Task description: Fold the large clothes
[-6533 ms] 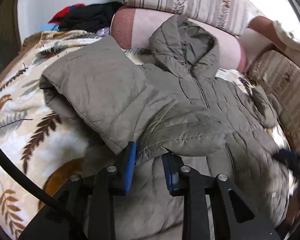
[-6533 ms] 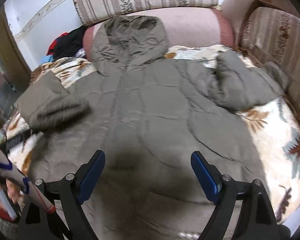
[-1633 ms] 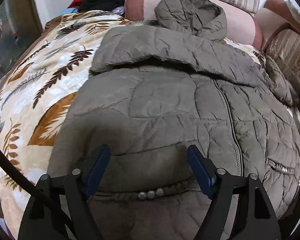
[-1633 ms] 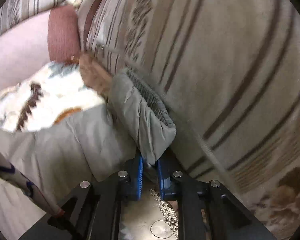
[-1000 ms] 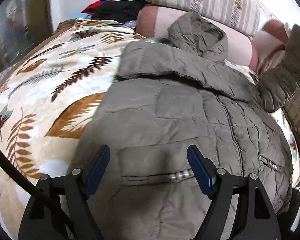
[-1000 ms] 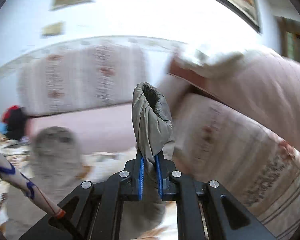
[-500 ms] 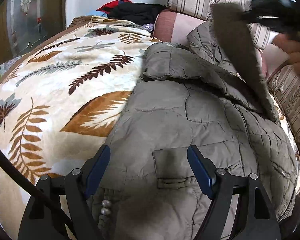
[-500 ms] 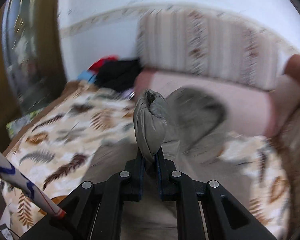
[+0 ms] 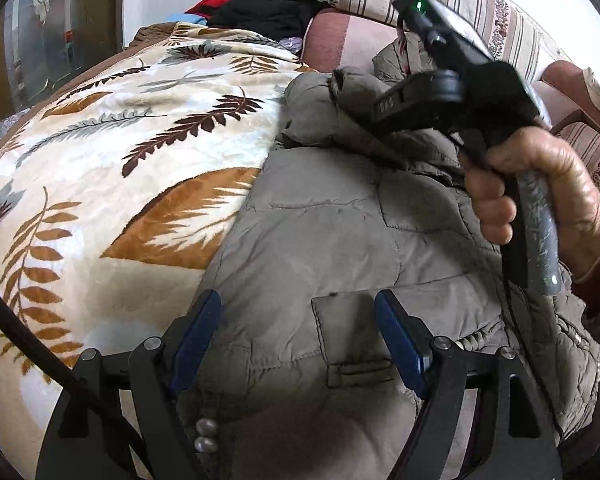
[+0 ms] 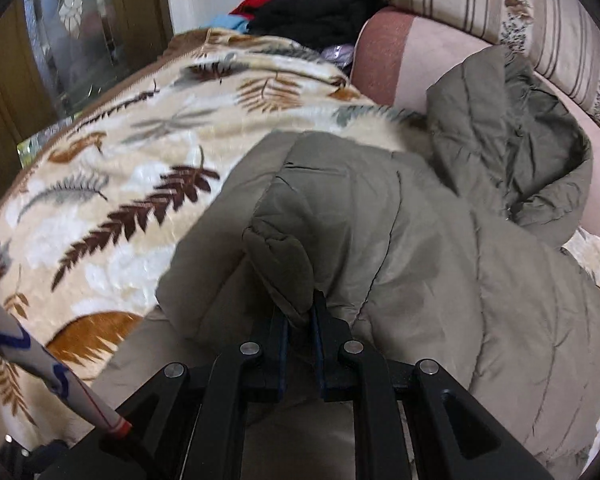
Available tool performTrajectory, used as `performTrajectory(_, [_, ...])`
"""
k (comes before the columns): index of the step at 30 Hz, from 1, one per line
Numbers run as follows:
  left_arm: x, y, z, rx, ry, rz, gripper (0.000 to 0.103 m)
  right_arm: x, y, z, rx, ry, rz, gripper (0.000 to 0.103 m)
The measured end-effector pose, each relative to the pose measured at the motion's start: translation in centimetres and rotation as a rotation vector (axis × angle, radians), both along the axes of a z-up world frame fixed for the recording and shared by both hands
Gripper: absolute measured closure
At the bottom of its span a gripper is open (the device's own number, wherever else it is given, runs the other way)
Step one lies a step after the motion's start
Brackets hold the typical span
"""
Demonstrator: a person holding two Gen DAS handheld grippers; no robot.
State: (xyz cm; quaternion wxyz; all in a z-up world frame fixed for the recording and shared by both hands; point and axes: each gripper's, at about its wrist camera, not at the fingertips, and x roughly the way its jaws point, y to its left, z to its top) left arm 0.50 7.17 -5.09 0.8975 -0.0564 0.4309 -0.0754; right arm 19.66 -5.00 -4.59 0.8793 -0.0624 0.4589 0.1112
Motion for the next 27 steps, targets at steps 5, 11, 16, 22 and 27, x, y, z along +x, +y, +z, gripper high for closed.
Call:
performTrajectory(5, [-0.2,-0.1,0.7,0.032,0.003,0.004,0.025,-0.4,-0.7,0.5,0.027,0.006,-0.001,0.073])
performTrajectory(11, [-0.1,0.3,5.7,0.026,-0.065,-0.007,0.025,-4.6,-4.1,6.0,0.084,-0.122,0.007,0.032])
performTrajectory(16, [3.9,-1.1,9.6,0.034,-0.088,-0.041,0.020,-7.3,-11.7,8.3,-0.001,-0.194,-0.124,0.032])
performTrajectory(22, [13.0,-5.4,8.9,0.077,-0.005,-0.072,0.018,-7.6,-20.5,6.5,-0.061,-0.156,-0.306,0.032])
performTrajectory(27, [20.0,-8.5,5.3,0.113,0.071,-0.072,0.018,-5.5,-25.3,3.3,-0.015,-0.100,-0.411,0.032])
